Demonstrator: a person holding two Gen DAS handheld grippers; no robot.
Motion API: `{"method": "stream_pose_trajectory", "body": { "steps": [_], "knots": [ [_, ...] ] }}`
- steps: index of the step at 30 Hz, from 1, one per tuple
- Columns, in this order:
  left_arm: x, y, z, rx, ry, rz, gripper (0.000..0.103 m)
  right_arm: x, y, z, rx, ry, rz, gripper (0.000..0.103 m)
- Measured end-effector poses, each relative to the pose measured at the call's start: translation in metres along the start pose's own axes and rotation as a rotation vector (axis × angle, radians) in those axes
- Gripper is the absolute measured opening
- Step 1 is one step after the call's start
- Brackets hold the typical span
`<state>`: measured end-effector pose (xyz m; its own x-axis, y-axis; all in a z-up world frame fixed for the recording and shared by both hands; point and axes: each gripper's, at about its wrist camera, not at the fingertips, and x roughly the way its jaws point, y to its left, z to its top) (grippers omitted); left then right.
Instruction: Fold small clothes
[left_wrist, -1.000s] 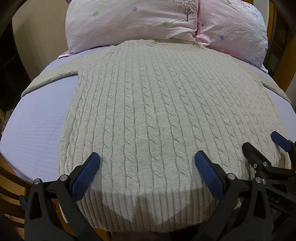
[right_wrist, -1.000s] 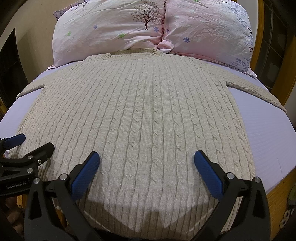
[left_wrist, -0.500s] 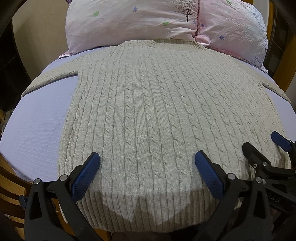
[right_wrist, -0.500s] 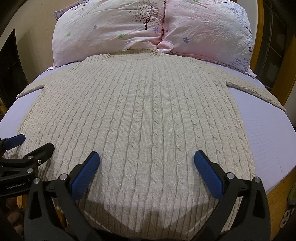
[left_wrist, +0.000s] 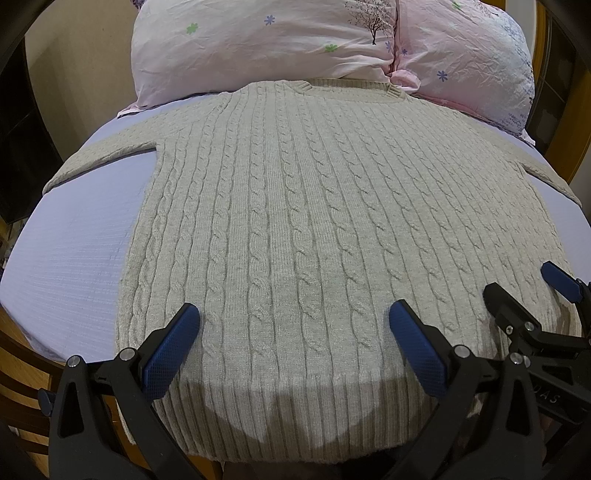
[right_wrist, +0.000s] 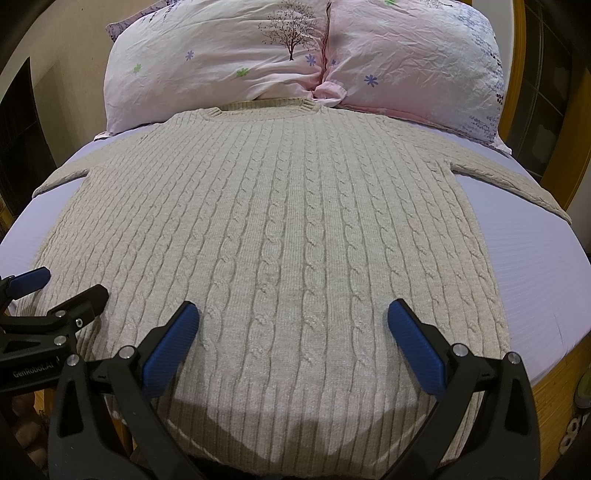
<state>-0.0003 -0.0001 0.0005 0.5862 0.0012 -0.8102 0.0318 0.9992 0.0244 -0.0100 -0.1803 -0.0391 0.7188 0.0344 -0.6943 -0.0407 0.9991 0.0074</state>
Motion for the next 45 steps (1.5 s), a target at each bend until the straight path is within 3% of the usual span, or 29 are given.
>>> {"method": "stream_pose_trajectory", "body": {
  "steps": [28,32,35,38,41,43,45],
  "knots": [
    [0.0,0.0,0.0,-0.001,-0.003,0.0,0.102,0.001,0.002,-0.006,-0.003,-0.002,0.001,0.101],
    [0.0,0.0,0.0,0.009,-0.017,-0.001,0.102,0.004,-0.005,-0.002,-0.024,0.003,0.054,0.101],
    [-0.003,0.003,-0.004,0.026,-0.064,-0.011,0.102,-0.009,-0.049,0.019,0.054,-0.078,0.072,0.101],
    [-0.004,0.002,-0.005,0.037,-0.113,-0.026,0.102,-0.027,-0.132,0.048,0.252,-0.203,-0.059,0.101],
    [-0.002,0.006,-0.001,0.041,-0.118,-0.059,0.102,-0.019,-0.215,0.07,0.459,-0.177,-0.12,0.098],
    [-0.004,0.011,0.006,0.039,-0.136,-0.12,0.102,0.0,-0.282,0.082,0.632,-0.116,-0.114,0.076],
    [-0.01,0.021,0.017,0.026,-0.192,-0.199,0.102,0.02,-0.337,0.086,0.782,-0.067,-0.105,0.062]
  ]
}}
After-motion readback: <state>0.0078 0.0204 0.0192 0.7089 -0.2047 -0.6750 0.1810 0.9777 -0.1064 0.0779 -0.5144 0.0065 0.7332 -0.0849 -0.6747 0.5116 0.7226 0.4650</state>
